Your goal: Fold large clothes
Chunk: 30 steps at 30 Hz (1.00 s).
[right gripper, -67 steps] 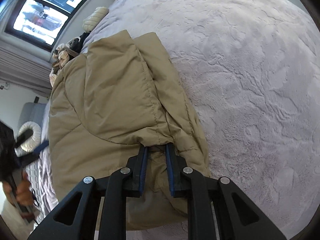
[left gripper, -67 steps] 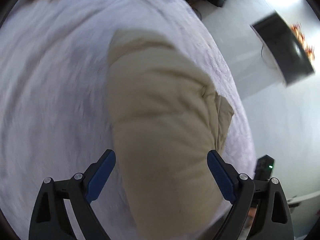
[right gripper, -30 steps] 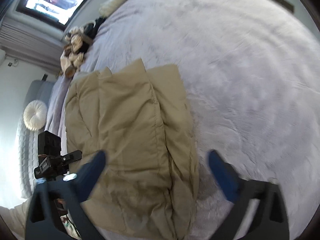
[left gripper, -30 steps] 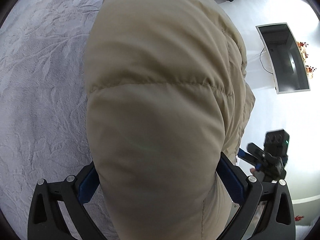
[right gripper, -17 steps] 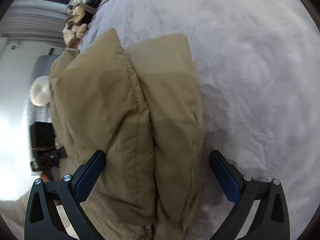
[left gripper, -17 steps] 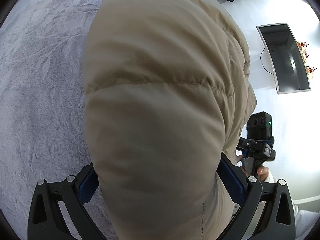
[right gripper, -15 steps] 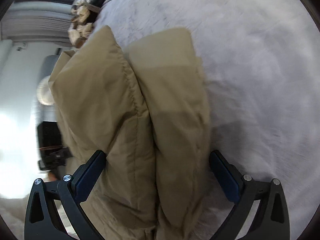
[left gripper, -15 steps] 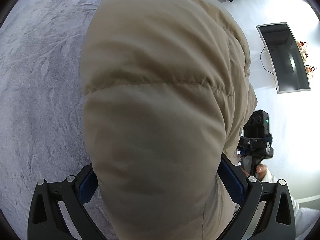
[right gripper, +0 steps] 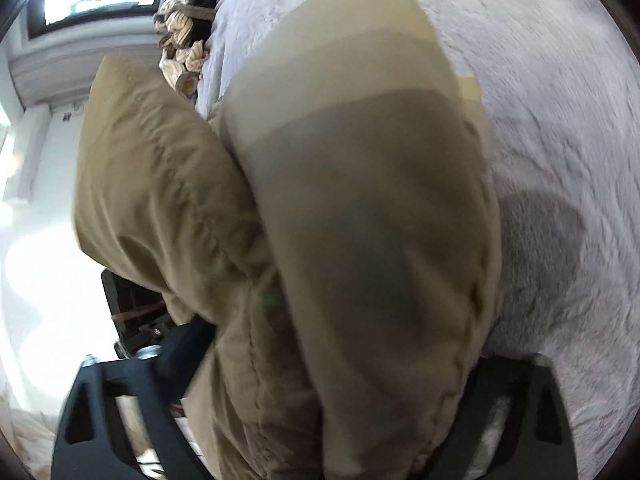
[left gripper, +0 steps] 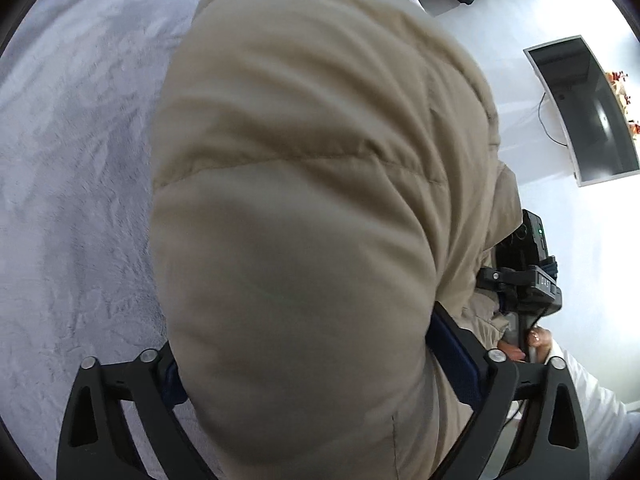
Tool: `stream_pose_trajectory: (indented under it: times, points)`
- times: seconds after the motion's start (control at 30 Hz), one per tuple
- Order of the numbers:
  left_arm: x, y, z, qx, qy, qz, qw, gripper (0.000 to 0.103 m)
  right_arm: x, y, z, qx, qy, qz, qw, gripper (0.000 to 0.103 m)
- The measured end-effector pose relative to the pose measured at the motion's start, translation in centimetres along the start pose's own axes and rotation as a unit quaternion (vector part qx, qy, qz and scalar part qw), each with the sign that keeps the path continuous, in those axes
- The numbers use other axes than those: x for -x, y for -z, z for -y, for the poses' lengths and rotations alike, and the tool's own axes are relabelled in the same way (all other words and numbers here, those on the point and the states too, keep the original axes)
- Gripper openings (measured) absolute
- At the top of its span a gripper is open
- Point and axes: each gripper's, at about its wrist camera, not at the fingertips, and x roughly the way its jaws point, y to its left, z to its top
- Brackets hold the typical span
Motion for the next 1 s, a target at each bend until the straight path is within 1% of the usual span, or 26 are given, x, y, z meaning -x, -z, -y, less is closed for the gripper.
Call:
stream_pose_trajectory:
  times: [0.07, 0.17, 0.23, 0.4, 0.6, 0.67, 0.83, 0.93, 1.0]
  points:
    - [0.2, -0.1, 0.6, -0.007, -0.010, 0.005, 0.9999, 0.093, 0.3, 0.5, -0.1, -0.001, -0.011, 0.006, 1.000, 0.064]
    - [0.6, 0.1, 1.7, -0.019, -0.019, 0.014, 0.9996, 0.090, 0.9, 1.2, -0.4, 0.004, -0.022, 0.012, 1.000, 0.054]
    - [0.9, 0.2, 2.4, -0.023, -0.022, 0.021, 0.9993, 0.089, 1.2, 1.7, -0.6, 0.005, -0.025, 0.016, 1.000, 0.052]
    - [1.7, 0.6, 3.1, -0.025, -0.026, 0.040, 0.9986, 0.089, 2.6, 3.0, 0.0, 0.001, -0.037, 0.029, 0.999, 0.050]
    - [3.9, 0.9, 2.6, -0.033, -0.026, 0.056, 0.9975, 0.089, 3.5, 4.4, -0.6, 0.014, -0.043, 0.035, 0.998, 0.050]
    - [4.9, 0.9, 2.1, -0.036, -0.023, 0.063, 0.9971, 0.089, 3.5, 4.9, -1.1, 0.019, -0.045, 0.036, 0.998, 0.050]
    - [6.8, 0.6, 0.2, -0.043, -0.017, 0.073, 0.9962, 0.089, 2.5, 4.6, -2.4, 0.029, -0.046, 0.044, 0.998, 0.050]
    - [8.2, -0.1, -1.2, -0.046, -0.015, 0.076, 0.9960, 0.089, 1.7, 4.5, -3.4, 0.034, -0.041, 0.050, 0.997, 0.050]
    - [9.8, -1.0, -2.9, -0.046, -0.015, 0.080, 0.9956, 0.089, 1.2, 4.9, -4.0, 0.036, -0.039, 0.052, 0.997, 0.050]
